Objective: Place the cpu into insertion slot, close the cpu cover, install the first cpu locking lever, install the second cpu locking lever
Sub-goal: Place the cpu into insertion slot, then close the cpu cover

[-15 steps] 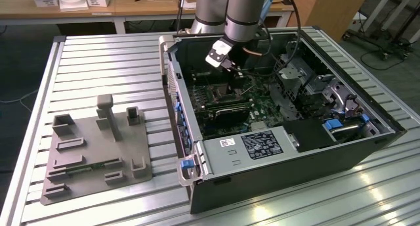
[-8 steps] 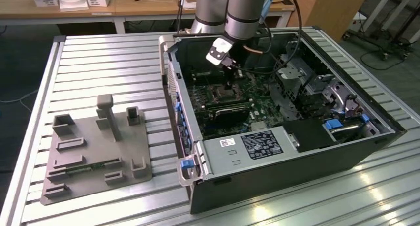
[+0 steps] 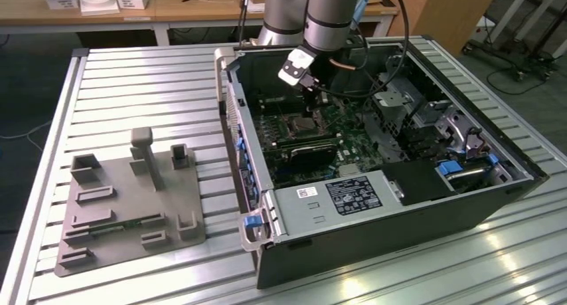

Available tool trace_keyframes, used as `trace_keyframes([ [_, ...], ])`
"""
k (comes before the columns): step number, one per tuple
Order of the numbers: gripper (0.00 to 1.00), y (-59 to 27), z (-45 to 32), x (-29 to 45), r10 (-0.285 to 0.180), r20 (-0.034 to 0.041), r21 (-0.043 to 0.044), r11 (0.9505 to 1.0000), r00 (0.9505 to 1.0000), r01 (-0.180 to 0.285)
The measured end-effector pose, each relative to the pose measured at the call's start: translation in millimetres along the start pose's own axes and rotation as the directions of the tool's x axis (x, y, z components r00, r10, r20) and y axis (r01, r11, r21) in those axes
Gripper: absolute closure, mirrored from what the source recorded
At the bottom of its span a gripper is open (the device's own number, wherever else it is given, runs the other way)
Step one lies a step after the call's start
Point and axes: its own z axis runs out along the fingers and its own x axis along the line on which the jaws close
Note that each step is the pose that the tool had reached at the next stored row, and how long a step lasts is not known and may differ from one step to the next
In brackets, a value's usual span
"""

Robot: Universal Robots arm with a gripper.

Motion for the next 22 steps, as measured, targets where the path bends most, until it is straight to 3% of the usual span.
trace_keyframes([
  [13,0.9,0.0,-1.3,-0.1,0.0,0.0004,0.0002,1.0,1.0,0.0],
  [22,0.9,0.1,-11.5,-0.1,0.0,0.0003,0.0001,1.0,1.0,0.0],
])
